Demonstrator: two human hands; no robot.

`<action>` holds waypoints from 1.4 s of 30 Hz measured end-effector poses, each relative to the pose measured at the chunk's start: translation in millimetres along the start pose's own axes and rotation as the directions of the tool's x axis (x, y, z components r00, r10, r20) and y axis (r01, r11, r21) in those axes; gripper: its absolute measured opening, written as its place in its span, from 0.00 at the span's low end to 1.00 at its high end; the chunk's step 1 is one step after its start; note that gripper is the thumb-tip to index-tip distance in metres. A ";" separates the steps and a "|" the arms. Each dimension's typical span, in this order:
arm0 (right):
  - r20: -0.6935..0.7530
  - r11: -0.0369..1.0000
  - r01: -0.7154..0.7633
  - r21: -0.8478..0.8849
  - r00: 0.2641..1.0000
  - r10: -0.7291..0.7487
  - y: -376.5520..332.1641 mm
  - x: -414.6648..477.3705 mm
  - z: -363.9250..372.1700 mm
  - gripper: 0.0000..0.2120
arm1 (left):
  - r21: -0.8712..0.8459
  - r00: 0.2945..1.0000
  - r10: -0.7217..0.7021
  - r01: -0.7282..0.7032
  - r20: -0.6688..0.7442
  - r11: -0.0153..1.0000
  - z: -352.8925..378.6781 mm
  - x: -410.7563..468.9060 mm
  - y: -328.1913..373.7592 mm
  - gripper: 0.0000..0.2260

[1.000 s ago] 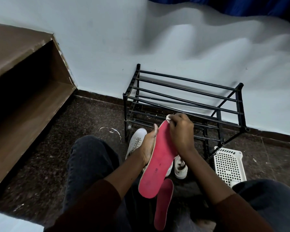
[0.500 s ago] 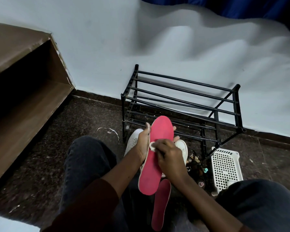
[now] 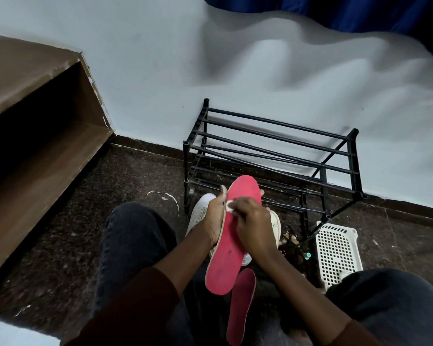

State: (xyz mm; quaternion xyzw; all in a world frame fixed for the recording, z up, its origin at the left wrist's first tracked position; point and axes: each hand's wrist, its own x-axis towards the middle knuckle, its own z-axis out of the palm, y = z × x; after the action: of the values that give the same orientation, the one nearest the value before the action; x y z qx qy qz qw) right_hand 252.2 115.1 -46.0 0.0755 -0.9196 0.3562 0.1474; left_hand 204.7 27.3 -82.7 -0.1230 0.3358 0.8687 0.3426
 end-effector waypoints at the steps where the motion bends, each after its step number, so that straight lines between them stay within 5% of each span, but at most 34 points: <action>1: 0.010 0.999 0.011 0.037 1.000 -0.012 -1.0 -9.2 -0.4 0.15 | 0.003 1.000 0.014 -0.014 -0.009 1.000 0.6 -0.9 0.7 0.34; 8: 0.004 0.991 0.131 -0.036 0.991 -0.131 1.5 -23.1 -5.2 0.12 | 0.025 0.999 0.000 0.001 -0.043 1.000 -0.5 0.8 -0.2 0.35; 14: -0.086 0.975 0.019 -0.221 0.996 -0.039 18.1 37.4 -11.1 0.12 | 0.074 0.997 0.057 -0.054 -0.043 0.996 7.5 -3.3 -7.4 0.35; 24: 0.051 0.983 0.180 -0.042 0.983 -0.178 10.4 -19.8 -5.0 0.12 | 0.037 0.996 0.004 -0.001 -0.088 0.999 1.8 -1.7 -3.3 0.36; 28: 0.049 0.967 0.228 -0.109 0.973 -0.224 16.4 -16.5 -10.5 0.11 | 0.041 0.993 -0.024 0.029 -0.115 0.999 6.7 -3.5 -1.2 0.34; 36: -0.149 0.985 0.045 -0.166 0.986 -0.070 23.2 38.0 -12.9 0.12 | 0.105 0.997 0.068 -0.064 -0.035 0.992 20.5 -12.0 -7.2 0.36; 42: -0.050 0.985 0.149 -0.092 0.987 -0.154 14.5 -1.3 -0.5 0.11 | 0.010 0.995 0.043 -0.043 -0.092 0.999 13.4 -9.9 -4.3 0.34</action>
State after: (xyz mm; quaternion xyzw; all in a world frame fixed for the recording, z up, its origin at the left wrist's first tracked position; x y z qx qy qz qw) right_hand 250.0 126.2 -55.3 0.1284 -0.9215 0.3050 0.2035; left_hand 215.1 33.5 -70.5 -0.1542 0.3575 0.8679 0.3085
